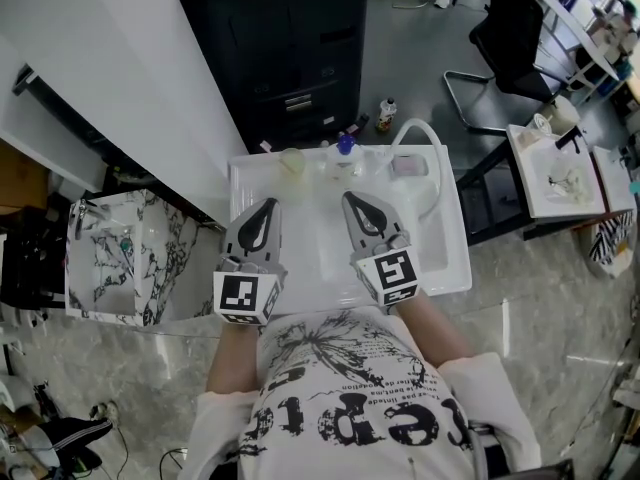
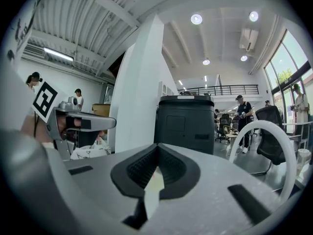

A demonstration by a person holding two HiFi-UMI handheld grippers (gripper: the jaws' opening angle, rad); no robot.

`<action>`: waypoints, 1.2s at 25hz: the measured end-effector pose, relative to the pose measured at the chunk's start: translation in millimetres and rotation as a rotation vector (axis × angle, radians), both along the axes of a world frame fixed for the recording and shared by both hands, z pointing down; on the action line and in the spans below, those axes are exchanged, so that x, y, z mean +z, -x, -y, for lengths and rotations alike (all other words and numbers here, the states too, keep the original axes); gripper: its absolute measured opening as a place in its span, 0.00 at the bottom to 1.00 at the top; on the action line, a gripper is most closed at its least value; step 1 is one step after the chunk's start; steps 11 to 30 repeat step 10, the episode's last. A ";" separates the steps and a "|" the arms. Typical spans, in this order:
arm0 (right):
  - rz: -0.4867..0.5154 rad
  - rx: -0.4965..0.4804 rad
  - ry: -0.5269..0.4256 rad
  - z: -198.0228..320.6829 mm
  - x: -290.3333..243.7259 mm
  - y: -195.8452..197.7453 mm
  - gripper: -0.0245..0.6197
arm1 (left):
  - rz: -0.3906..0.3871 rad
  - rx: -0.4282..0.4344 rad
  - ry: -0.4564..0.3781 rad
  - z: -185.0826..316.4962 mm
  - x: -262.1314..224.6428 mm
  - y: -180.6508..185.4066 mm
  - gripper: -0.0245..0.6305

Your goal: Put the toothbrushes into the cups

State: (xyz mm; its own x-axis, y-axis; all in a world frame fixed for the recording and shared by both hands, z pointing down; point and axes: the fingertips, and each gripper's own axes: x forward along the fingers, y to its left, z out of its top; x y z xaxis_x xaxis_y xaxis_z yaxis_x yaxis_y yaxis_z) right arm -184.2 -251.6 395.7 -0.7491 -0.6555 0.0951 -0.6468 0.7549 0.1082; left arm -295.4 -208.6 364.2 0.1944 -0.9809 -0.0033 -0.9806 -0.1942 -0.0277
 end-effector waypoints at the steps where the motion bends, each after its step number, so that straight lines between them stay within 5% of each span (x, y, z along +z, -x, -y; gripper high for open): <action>1: -0.001 0.000 0.001 -0.4 0.3 -0.8 0.02 | -0.003 0.003 0.003 -0.2 0.8 -1.2 0.06; 30: 0.017 -0.021 -0.005 -10.6 -4.8 2.5 0.02 | -0.001 0.007 0.014 -6.5 4.4 -0.4 0.06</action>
